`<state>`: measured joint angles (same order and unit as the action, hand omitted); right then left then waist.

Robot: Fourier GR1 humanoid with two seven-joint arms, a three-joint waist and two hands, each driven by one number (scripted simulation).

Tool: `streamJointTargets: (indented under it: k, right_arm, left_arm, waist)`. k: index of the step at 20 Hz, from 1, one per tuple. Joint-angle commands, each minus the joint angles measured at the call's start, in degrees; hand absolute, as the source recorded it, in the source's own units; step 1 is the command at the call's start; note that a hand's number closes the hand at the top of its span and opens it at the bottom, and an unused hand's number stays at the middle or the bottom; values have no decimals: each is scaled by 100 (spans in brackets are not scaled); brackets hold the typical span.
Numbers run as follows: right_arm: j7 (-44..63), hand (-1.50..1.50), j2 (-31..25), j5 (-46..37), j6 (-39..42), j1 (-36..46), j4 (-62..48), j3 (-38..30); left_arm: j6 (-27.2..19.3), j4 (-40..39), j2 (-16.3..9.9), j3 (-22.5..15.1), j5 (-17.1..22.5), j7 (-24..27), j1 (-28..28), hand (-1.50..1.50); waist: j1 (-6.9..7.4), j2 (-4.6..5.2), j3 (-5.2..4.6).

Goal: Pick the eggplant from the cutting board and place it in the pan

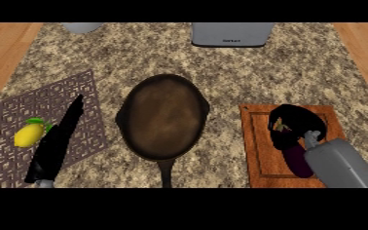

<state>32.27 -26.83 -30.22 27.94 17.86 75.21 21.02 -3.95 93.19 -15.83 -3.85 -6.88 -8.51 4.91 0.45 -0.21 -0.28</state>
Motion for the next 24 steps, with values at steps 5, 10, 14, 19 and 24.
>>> streamJointTargets:
  k: [5,10,14,19,24]
  right_arm:
    - [-1214,150,-405,-922,-1663,172,714,-194]
    - [-2074,150,-239,-1361,-3090,386,1377,-304]
    - [-1867,150,178,-1621,-2946,942,1531,-117]
    - [-1742,150,922,-1381,-2651,1515,1383,-205]
    - [-1598,150,1953,-1395,-2656,2226,435,-9]
  left_arm:
    - [50,-241,93,70,75,202,24,0]
    - [16,-97,53,49,-13,44,22,0]
    - [22,-260,137,66,-39,-110,-327,0]
    - [188,-224,48,230,31,350,54,0]
    - [221,43,26,226,-29,-18,-114,0]
  waist:
    - [-59,10,31]
    - [-27,-1,43]
    - [-16,23,27]
    - [24,24,25]
    - [67,32,27]
